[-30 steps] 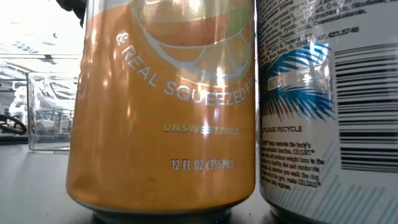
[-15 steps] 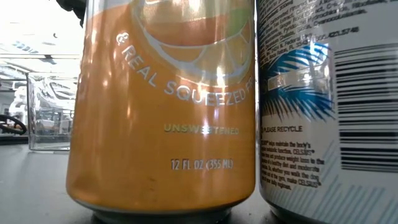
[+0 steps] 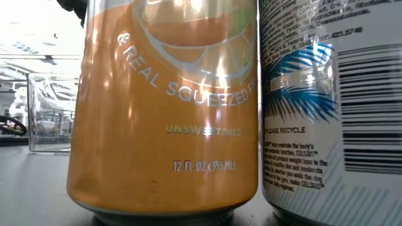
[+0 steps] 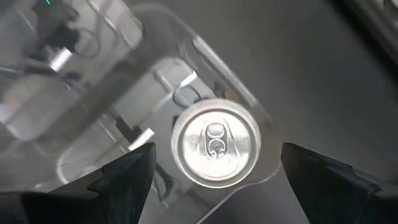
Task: Sort soda cans
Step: Put the right pink soda can into the center transparent bin
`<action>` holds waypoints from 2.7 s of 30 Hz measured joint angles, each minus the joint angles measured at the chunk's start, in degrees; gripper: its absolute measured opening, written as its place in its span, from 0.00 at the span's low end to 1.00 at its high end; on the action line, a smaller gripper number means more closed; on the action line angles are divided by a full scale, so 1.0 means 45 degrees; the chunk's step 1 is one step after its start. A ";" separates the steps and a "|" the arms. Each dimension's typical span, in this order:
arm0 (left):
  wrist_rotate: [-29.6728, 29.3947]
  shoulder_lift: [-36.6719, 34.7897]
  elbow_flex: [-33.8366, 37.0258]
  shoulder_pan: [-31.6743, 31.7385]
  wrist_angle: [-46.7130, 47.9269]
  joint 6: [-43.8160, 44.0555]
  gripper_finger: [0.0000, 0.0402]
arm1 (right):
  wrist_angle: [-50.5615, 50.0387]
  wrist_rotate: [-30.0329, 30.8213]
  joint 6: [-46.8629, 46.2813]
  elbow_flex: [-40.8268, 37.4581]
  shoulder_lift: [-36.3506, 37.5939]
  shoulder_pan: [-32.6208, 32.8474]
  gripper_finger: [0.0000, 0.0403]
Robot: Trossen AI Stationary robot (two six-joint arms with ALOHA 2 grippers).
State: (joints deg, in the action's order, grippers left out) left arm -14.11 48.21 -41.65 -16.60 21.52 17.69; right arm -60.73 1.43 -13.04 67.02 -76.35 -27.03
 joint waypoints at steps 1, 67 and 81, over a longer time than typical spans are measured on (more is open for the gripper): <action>0.0001 0.0000 0.0000 0.0001 -0.0001 0.0002 0.18 | -0.0088 0.0000 0.0000 0.0168 0.0132 0.0000 0.84; -0.1303 0.0005 0.0005 0.0004 -0.0045 0.1521 0.43 | -0.0248 0.0015 -0.4837 0.1224 0.0853 0.6275 0.84; -0.1247 0.0005 0.0005 0.0004 -0.0016 0.1635 0.53 | -0.0068 -0.0055 -0.5599 0.1224 -0.0475 0.6620 0.84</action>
State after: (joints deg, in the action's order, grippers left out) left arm -19.73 48.23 -41.63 -16.58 21.45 25.05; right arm -61.04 1.19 -38.23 72.53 -78.48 2.76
